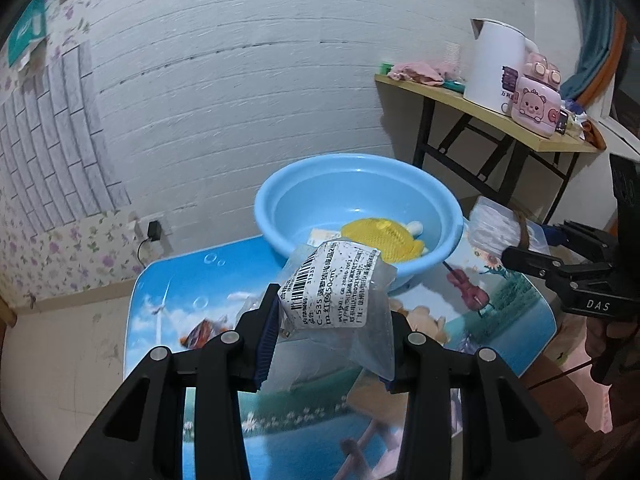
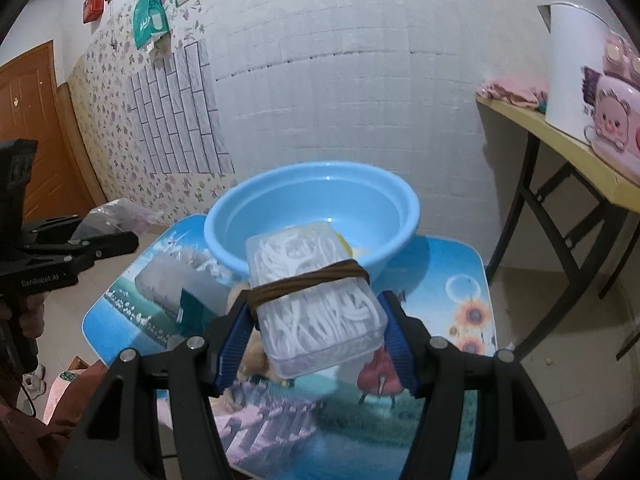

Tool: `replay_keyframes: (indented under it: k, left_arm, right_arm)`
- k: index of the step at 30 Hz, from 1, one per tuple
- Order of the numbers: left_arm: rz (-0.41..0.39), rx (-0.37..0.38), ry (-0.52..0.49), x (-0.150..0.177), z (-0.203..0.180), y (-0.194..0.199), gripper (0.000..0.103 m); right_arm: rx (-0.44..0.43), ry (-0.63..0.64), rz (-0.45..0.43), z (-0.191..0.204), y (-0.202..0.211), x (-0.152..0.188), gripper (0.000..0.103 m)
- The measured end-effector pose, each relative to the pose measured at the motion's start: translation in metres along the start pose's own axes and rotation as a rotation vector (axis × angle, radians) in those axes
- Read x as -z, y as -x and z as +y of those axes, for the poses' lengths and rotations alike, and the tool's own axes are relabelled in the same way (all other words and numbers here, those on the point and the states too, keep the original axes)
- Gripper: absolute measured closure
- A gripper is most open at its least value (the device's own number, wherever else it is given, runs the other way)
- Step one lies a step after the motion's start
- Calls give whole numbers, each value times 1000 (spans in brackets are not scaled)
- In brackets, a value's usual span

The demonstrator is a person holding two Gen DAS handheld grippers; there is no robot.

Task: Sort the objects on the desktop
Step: 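Carry the snack bag and strapped white box into the blue basin and release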

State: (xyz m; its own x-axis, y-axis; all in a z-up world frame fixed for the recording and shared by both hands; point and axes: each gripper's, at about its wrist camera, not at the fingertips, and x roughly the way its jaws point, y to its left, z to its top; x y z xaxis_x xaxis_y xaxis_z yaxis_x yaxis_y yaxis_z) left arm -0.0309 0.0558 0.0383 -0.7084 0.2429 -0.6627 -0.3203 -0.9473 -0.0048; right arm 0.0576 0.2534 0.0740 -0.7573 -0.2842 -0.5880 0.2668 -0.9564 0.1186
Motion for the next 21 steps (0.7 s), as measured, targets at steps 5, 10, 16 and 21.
replay_keyframes:
  k: [5, 10, 16, 21]
  left_arm:
    - [6, 16, -17, -15, -8, -15, 63]
    - [16, 28, -45, -31, -17, -35, 63]
    - [19, 31, -73, -47, -28, -60, 63]
    - [36, 37, -90, -54, -33, -83, 62]
  right_arm:
    - [-20, -6, -10, -7, -13, -12, 42]
    - [-40, -10, -15, -12, -28, -20, 42]
    - [-39, -5, -12, -19, -43, -28, 42]
    - [-40, -19, 4, -26, -58, -32, 42]
